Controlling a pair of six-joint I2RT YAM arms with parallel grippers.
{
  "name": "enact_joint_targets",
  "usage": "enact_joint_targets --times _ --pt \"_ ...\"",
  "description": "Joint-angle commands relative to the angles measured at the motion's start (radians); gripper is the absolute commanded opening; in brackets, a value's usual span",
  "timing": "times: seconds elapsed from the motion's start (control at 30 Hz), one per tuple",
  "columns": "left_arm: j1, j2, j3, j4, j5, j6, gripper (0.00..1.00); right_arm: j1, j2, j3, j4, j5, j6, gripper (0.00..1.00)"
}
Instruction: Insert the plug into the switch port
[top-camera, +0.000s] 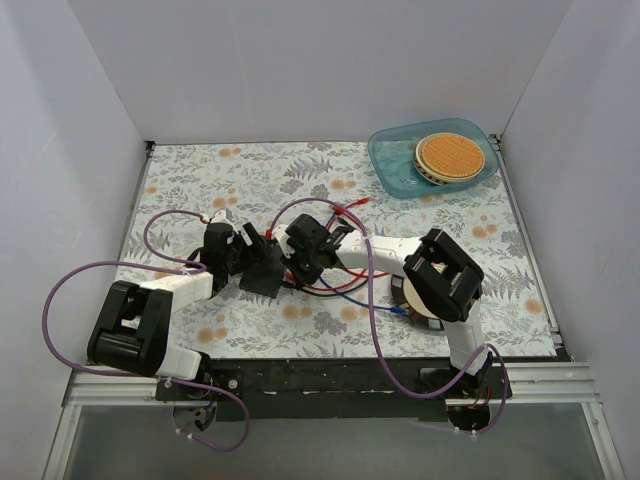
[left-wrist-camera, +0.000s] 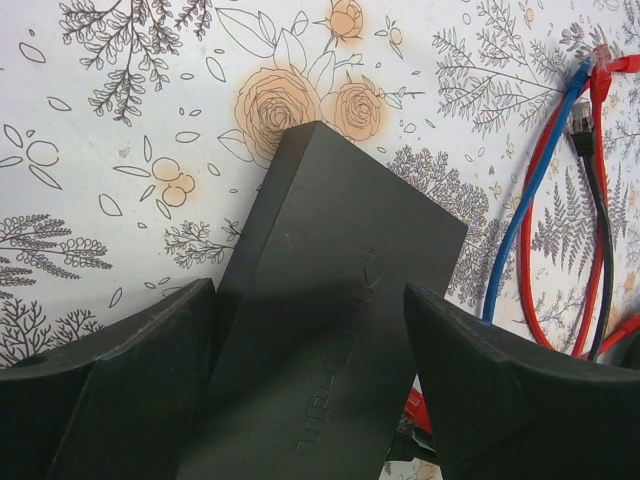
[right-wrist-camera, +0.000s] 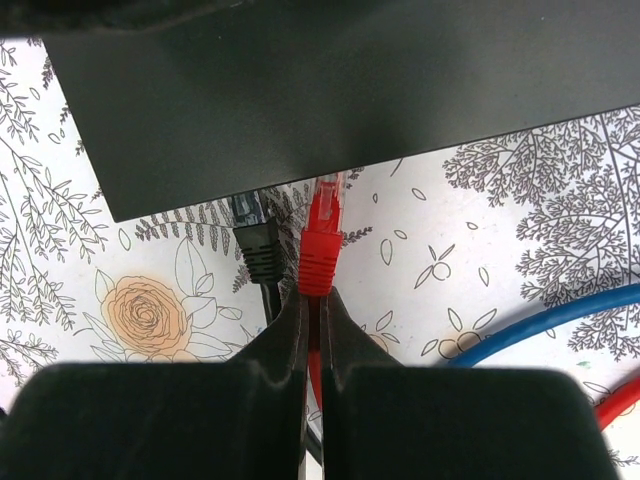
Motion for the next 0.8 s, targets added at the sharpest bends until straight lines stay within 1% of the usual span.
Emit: enact_joint_targets --times 0.0,0.43,0.63,0.77 --pt "-0.019 0.007 -0.009 -0.001 0.147 -0.008 0.74 0.015 -0.005 -0.005 0.153 -0.017 -0.050 0.01" --pt "-0.019 0.049 0.010 0.012 0.188 0.010 0.71 0.015 -0.006 0.009 0.171 -0.030 -0.106 0.01" --pt "-0.019 0.049 0.010 0.013 0.205 0.006 0.69 0.016 0.014 0.032 0.174 -0.028 -0.098 0.01" --pt "-0.019 0.044 0.002 0.015 0.216 -0.008 0.69 0.015 0.018 0.029 0.205 -0.010 -0.074 0.01"
